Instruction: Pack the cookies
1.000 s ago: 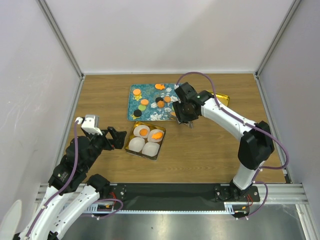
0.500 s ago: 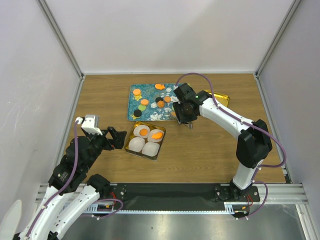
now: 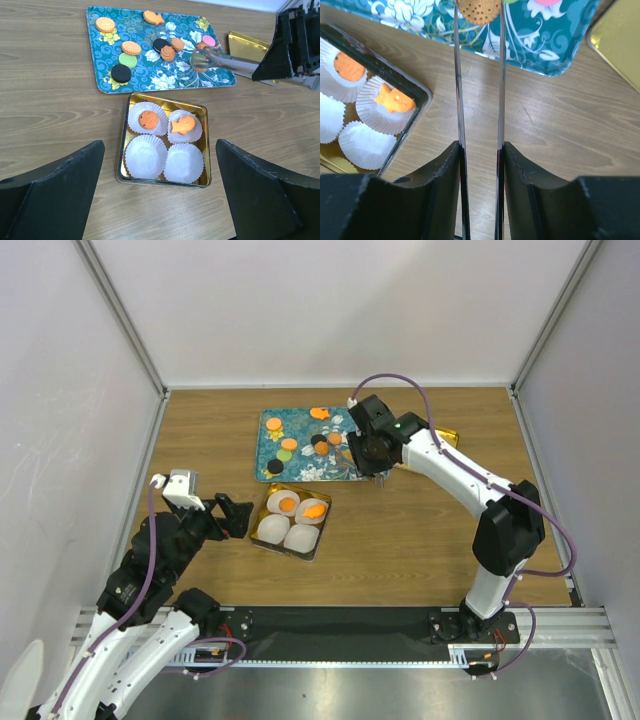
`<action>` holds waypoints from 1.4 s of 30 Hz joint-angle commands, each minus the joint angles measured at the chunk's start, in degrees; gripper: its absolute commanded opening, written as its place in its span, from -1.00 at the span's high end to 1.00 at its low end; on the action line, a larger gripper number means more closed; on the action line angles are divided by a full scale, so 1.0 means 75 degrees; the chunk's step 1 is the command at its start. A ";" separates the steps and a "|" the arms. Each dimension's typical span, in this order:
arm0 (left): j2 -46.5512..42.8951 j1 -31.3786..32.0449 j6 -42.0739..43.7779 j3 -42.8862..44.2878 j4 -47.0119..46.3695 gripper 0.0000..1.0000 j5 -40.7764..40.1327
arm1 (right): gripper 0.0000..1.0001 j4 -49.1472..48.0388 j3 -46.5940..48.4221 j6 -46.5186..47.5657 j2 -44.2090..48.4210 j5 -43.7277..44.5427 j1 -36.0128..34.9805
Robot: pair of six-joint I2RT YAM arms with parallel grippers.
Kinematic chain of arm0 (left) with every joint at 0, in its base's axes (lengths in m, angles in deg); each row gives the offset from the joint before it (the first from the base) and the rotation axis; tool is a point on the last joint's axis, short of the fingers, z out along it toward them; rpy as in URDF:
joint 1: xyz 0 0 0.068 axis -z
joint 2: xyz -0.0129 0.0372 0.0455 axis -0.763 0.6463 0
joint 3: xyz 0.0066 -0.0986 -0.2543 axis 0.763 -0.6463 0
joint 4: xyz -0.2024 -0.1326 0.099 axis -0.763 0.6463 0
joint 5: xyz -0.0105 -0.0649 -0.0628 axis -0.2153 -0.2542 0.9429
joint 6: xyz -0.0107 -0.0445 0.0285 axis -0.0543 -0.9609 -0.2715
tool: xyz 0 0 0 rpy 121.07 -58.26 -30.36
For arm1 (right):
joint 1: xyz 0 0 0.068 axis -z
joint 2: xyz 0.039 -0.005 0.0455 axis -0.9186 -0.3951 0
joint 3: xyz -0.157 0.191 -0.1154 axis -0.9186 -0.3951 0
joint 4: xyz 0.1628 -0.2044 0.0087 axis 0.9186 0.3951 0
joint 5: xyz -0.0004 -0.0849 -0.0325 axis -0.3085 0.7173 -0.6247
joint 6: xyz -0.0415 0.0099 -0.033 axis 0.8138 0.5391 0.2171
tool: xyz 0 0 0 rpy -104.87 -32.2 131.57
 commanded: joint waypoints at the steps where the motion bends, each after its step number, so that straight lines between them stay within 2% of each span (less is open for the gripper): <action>1: 0.0017 -0.0024 0.0101 -0.0036 -0.0158 -0.99 -0.0104 | 0.32 0.0016 0.0534 0.0100 0.0123 0.0146 0.0081; 8: 0.0040 -0.0024 0.0089 -0.0036 -0.0158 -1.00 -0.0104 | 0.31 0.0227 0.0710 0.0088 0.0627 -0.0030 -0.0246; 16: 0.0052 -0.0024 0.0089 -0.0036 -0.0158 -0.99 -0.0115 | 0.30 0.0602 0.0570 -0.0052 0.1400 -0.0042 -0.1699; 26: 0.0005 -0.0024 0.0078 -0.0036 -0.0170 -0.99 -0.0150 | 0.27 0.0989 -0.0519 -0.0591 0.1998 0.0228 -0.3304; 42: 0.0028 -0.0024 0.0078 -0.0036 -0.0158 -1.00 -0.0139 | 0.23 0.0696 -0.1141 -0.0767 0.1741 0.0041 -0.3774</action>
